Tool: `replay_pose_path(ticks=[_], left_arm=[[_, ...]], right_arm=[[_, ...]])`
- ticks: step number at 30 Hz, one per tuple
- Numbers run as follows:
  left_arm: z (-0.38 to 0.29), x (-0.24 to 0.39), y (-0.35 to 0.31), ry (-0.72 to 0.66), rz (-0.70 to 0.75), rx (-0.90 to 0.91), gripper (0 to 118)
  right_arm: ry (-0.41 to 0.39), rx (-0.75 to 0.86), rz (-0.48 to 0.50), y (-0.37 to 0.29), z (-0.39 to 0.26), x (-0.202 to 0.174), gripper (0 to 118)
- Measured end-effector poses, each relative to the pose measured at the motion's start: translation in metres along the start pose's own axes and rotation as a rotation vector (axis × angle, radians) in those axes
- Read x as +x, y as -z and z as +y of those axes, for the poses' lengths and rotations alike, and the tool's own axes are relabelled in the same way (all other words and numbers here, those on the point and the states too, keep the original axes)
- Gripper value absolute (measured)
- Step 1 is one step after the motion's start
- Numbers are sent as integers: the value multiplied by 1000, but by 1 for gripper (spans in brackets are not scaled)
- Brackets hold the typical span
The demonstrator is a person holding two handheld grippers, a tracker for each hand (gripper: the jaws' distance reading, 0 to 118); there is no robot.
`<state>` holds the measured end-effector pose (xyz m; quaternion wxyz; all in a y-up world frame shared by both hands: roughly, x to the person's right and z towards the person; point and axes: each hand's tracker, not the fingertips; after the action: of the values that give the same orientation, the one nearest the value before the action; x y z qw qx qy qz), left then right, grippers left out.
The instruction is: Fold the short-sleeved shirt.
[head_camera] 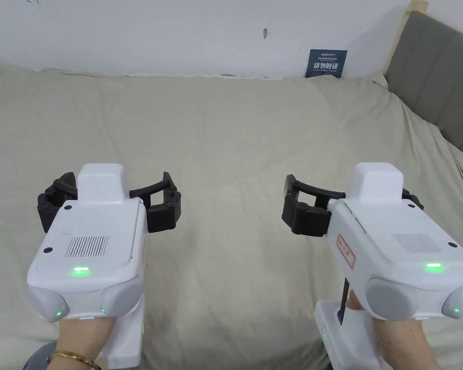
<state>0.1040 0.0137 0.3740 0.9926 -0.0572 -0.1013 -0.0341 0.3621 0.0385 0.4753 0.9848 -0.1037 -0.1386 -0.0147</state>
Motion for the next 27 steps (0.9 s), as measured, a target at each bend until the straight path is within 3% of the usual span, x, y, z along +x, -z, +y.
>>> replay_pose_path(ticks=[27], left_arm=[[2, 1, -3, 7, -5, 9, 118]], right_arm=[[5, 8, -3, -1, -2, -1, 118]])
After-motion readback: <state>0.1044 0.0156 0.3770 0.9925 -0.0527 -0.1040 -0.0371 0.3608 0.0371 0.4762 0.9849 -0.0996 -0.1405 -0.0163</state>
